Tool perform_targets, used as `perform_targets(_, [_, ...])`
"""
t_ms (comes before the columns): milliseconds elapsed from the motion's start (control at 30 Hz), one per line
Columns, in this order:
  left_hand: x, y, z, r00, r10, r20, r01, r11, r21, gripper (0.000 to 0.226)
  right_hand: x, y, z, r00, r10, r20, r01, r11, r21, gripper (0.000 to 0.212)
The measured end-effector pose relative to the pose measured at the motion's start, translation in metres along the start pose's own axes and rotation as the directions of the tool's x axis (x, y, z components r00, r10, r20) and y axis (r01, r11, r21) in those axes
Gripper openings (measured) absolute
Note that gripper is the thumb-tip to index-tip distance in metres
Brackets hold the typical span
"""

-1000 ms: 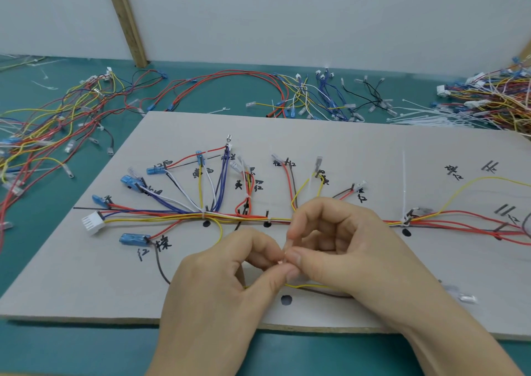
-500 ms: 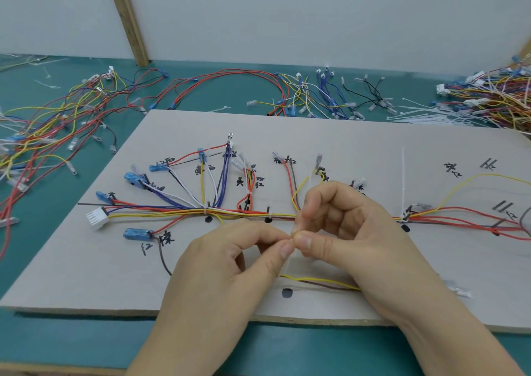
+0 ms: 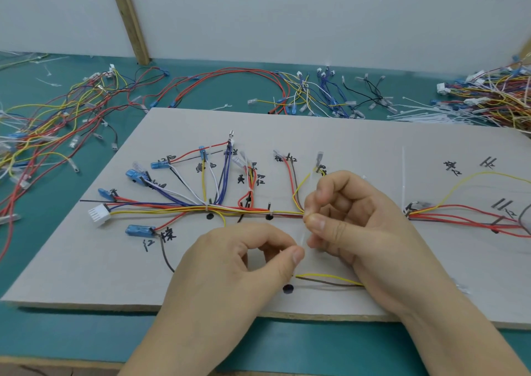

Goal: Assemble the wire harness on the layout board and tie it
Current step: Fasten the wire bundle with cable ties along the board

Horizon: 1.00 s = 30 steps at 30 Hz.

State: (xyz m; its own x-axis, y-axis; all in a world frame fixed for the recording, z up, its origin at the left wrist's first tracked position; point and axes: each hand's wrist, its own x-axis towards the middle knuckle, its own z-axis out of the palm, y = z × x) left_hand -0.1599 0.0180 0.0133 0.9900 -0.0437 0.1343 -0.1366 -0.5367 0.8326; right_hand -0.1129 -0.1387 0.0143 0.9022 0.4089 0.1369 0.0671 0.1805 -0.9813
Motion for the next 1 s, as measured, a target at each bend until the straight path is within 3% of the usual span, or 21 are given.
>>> perform_targets(267, [0.0009,-0.0033,-0.0076,0.993,0.038,0.115,-0.045,0.997,0.056,0.016,0.0022,0.0036,-0.0018,0.999,0.015,-0.046,-0.014,1.000,0.007,0.027])
perform_targets(567, [0.0012,-0.0061,-0.0061,0.990,0.062,0.128,-0.085,0.980,0.183,0.027,0.0028,0.0063,-0.0004,0.996,0.004,-0.088,0.001,0.998,0.058,0.028])
perform_targets(1000, [0.0008,-0.0091,-0.0055,0.972,0.109,0.209,-0.167,0.943,0.289,0.018,0.0012,0.0030,0.0055,0.977,-0.117,-0.179,0.143,0.980,0.139,0.036])
